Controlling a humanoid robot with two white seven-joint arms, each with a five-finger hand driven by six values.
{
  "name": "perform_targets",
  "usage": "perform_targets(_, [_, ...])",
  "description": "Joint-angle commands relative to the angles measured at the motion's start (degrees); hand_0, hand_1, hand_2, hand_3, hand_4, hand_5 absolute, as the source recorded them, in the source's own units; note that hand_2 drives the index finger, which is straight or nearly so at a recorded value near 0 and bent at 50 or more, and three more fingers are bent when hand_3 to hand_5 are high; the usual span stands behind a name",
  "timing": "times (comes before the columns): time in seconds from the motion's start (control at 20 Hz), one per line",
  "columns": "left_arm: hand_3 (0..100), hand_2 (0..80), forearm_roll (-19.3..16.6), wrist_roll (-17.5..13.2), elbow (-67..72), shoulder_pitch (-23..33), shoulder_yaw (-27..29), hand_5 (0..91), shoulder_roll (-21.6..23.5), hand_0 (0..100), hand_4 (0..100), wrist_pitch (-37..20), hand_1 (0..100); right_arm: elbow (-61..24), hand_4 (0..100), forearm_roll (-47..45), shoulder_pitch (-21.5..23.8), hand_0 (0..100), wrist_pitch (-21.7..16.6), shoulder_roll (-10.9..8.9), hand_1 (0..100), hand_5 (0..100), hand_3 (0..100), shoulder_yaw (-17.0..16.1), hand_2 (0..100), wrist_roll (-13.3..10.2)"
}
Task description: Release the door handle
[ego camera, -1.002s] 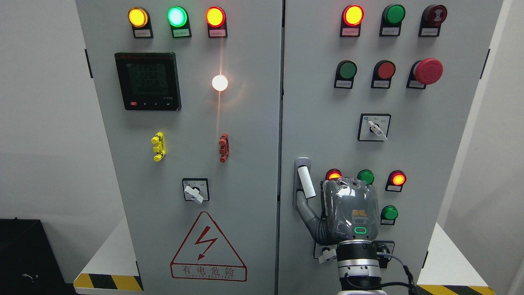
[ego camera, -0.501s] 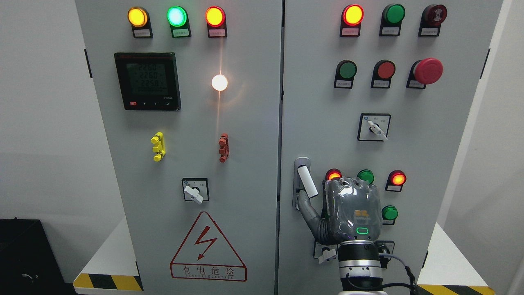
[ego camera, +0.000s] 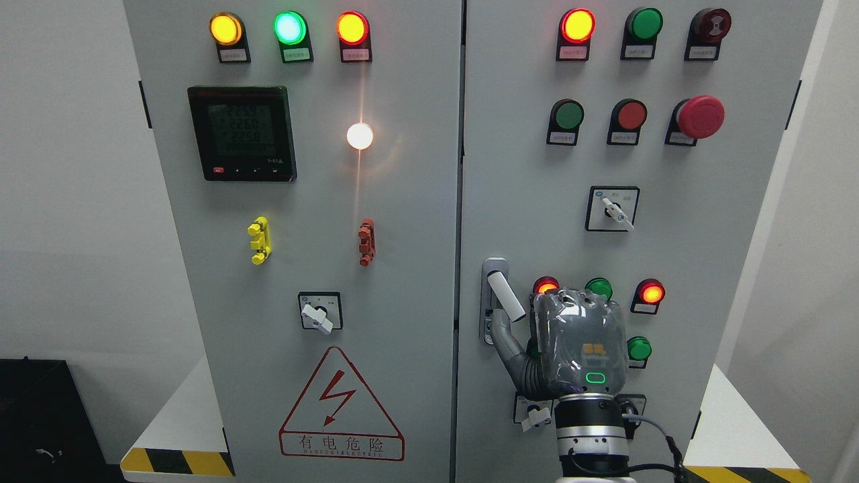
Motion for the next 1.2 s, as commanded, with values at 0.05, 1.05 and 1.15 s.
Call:
perform_targets(0.05, [0, 0.0, 0.03, 0.01, -0.01, 0.97, 0.0, 0.0, 0.0, 12, 0, -0.02, 56, -0.09, 100, 0.05, 0.1, 54, -0.03, -0.06, 37, 100, 100, 0.04, 100, 0.39])
perform_targets(1.05, [0, 0.0, -0.06, 0.01, 0.07, 0.97, 0.0, 0.0, 0.0, 12, 0, -0.02, 56, -0.27, 100, 0.58, 0.1, 54, 0.14, 0.03, 38, 100, 100, -0.75, 100, 0.3])
perform_targets(1.15, [0, 0.0, -0.06, 0.01, -0.01, 0.97, 0.0, 0.0, 0.0, 12, 0, -0.02, 56, -0.27, 100, 0.58, 0.1, 54, 0.14, 0.03, 38, 100, 100, -0.75, 100, 0.22])
